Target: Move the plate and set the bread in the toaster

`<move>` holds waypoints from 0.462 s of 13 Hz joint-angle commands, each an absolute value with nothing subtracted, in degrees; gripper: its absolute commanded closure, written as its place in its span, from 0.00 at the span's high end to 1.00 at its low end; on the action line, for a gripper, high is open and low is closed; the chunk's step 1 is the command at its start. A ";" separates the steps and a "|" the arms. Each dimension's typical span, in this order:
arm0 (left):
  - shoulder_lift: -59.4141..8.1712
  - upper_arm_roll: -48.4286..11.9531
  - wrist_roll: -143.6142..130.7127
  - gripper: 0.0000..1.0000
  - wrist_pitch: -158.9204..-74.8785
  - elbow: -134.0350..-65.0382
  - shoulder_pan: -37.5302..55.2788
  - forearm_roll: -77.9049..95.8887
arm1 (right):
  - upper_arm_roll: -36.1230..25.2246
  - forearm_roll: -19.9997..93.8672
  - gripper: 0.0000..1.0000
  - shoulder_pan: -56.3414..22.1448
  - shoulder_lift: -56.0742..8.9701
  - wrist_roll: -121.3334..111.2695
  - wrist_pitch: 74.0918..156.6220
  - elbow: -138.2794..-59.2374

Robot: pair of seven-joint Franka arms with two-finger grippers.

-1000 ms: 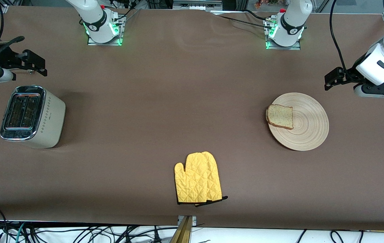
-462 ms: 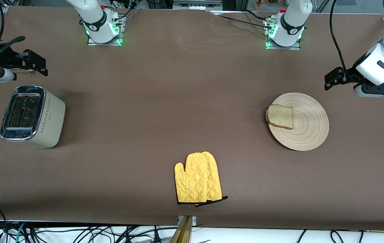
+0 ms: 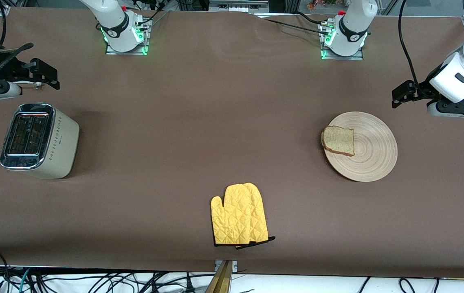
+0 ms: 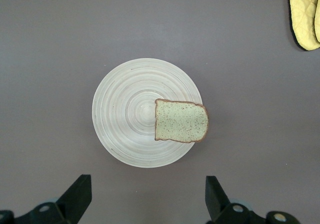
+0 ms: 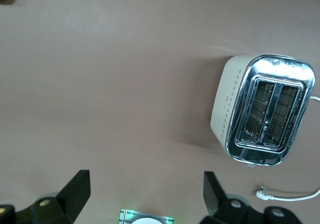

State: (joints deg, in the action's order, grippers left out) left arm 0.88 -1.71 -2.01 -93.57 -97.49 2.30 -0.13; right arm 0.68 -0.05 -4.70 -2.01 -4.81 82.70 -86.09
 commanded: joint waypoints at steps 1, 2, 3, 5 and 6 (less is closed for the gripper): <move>1.14 -1.76 -2.99 1.00 -92.81 -97.38 2.72 -1.32 | 0.88 0.44 1.00 -4.75 -2.20 -5.18 81.56 -85.52; 1.14 -1.76 -2.99 1.00 -92.81 -97.38 2.72 -1.32 | 0.88 0.53 1.00 -4.75 -2.20 -5.19 81.56 -85.87; 1.14 -1.76 -2.99 1.00 -92.81 -97.38 2.72 -1.32 | 0.88 0.53 1.00 -4.75 -2.20 -5.19 81.56 -85.96; 1.14 -1.76 -2.99 1.00 -92.81 -97.21 2.72 -1.32 | 0.88 0.53 1.00 -4.75 -2.02 -5.27 81.65 -86.66; 1.06 -1.76 -2.99 1.00 -92.73 -96.86 2.72 -1.32 | 0.88 0.53 1.00 -4.75 -1.93 -5.27 81.65 -86.66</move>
State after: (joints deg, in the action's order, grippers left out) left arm 0.88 -1.71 -2.01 -93.44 -97.48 2.30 -0.13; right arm 0.74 -0.05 -4.75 -2.38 -4.81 82.23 -86.38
